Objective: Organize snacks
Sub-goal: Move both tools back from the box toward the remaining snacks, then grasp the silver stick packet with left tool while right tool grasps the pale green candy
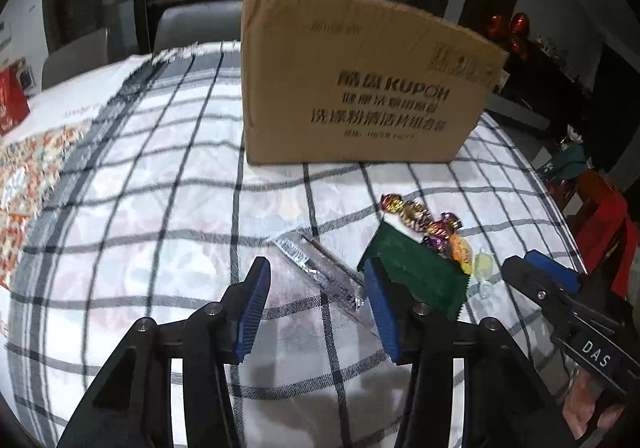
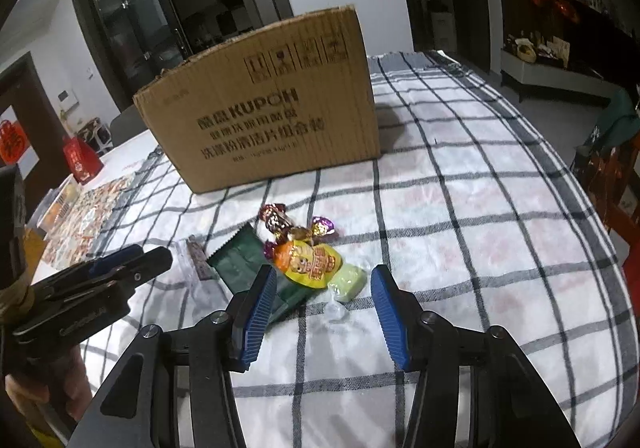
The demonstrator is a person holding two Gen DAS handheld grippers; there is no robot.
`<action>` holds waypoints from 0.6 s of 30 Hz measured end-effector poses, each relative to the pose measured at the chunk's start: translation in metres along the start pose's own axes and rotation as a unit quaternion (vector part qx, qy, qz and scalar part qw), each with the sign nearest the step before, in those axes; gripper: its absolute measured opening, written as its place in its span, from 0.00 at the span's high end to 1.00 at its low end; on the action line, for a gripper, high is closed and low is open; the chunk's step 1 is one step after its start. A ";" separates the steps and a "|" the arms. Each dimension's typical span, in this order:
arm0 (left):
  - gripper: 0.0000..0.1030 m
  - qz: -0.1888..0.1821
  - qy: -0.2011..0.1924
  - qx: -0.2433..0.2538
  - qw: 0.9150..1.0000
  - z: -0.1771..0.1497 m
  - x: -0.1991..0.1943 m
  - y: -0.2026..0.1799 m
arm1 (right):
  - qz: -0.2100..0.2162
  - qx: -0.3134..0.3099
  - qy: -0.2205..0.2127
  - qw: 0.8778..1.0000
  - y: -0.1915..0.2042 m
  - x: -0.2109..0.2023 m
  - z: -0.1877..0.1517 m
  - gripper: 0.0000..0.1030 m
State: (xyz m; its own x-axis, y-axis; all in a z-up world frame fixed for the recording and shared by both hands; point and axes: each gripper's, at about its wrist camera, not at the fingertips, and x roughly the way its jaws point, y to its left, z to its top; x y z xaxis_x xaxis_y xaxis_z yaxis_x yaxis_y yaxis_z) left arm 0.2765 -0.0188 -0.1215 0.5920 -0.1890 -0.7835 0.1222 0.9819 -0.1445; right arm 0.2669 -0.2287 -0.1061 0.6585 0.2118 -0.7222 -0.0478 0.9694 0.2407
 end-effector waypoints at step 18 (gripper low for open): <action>0.63 -0.020 0.032 -0.059 0.998 0.004 0.038 0.003 | 0.005 0.012 0.023 1.000 -0.004 0.027 -0.004 0.71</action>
State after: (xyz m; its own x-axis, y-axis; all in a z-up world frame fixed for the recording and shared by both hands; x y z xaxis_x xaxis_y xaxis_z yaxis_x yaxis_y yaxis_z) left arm 0.3029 -0.0226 -0.1490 0.5367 -0.2299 -0.8118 0.0480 0.9689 -0.2427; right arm 0.2814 -0.2268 -0.1291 0.6235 0.2272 -0.7481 -0.0360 0.9642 0.2628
